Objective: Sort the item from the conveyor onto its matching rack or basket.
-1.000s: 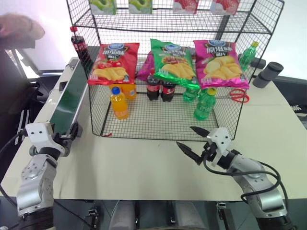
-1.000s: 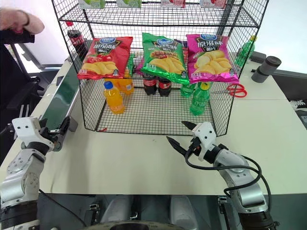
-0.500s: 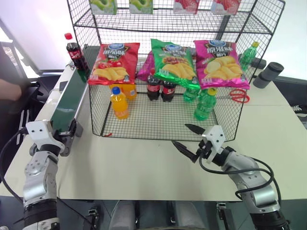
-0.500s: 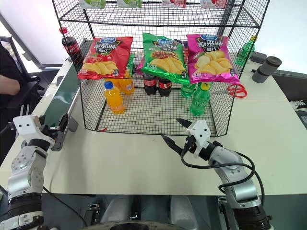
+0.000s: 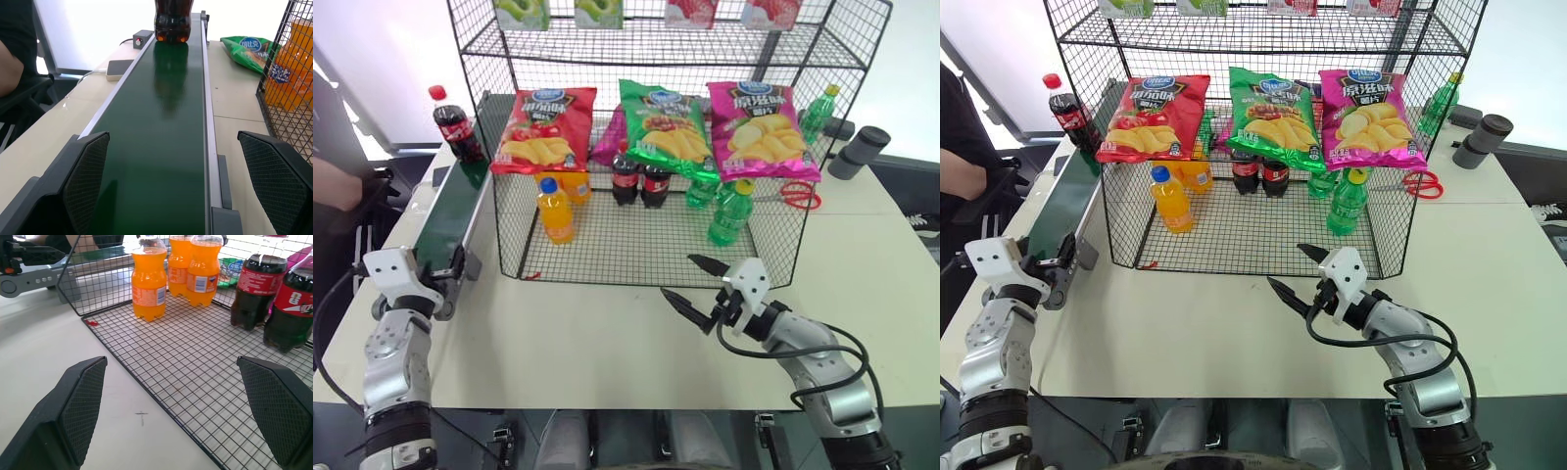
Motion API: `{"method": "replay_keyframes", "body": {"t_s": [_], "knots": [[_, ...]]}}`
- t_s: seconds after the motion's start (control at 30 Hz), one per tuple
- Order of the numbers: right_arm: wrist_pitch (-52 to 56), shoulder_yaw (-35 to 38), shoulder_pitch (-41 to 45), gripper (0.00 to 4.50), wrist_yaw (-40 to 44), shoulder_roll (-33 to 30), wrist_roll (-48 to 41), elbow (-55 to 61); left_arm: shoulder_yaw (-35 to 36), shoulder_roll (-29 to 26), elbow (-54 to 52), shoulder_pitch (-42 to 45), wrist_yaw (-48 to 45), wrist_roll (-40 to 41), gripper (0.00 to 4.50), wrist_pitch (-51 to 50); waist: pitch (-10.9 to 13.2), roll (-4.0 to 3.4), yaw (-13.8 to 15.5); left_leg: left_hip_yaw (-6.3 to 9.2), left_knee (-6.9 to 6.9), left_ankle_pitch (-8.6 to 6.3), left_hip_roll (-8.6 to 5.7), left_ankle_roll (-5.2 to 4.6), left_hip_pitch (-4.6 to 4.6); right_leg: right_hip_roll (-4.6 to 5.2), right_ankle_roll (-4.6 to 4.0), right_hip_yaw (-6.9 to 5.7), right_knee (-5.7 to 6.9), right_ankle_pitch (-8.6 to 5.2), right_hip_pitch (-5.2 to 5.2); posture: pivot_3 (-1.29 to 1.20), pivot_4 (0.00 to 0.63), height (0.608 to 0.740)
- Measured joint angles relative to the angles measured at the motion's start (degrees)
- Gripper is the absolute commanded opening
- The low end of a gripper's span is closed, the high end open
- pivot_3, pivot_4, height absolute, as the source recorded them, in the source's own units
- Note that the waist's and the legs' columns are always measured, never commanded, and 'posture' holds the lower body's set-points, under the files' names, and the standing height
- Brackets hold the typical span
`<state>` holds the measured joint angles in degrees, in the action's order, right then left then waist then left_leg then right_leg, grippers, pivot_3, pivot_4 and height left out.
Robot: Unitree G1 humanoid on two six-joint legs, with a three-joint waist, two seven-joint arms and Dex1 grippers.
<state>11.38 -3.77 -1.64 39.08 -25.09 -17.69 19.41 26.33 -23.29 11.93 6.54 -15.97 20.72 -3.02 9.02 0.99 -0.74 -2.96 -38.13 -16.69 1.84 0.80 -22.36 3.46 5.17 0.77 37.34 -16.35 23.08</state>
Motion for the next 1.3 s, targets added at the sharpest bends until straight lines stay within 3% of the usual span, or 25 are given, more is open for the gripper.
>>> {"method": "replay_keyframes", "body": {"t_s": [0.5,1.3], "knots": [[-0.07,-5.27,2.17,4.41,4.79,0.69,-1.12,1.5,0.41,-0.94,2.08,-0.17,-0.52,0.04,4.5,2.33,0.0,0.0,-0.04,0.02,0.0,0.0,0.0,0.0,0.01,0.03,0.0,-0.02,0.0,0.0,0.0,0.0,0.15,0.74],[-0.08,-6.61,3.75,4.41,5.16,1.07,-0.54,1.52,1.48,-1.32,2.71,-0.29,-0.4,0.42,4.5,2.61,-0.02,0.04,-0.01,0.03,0.0,-0.01,0.0,0.01,0.0,0.13,-0.01,-0.03,0.0,0.0,0.0,0.0,0.15,0.74]]}}
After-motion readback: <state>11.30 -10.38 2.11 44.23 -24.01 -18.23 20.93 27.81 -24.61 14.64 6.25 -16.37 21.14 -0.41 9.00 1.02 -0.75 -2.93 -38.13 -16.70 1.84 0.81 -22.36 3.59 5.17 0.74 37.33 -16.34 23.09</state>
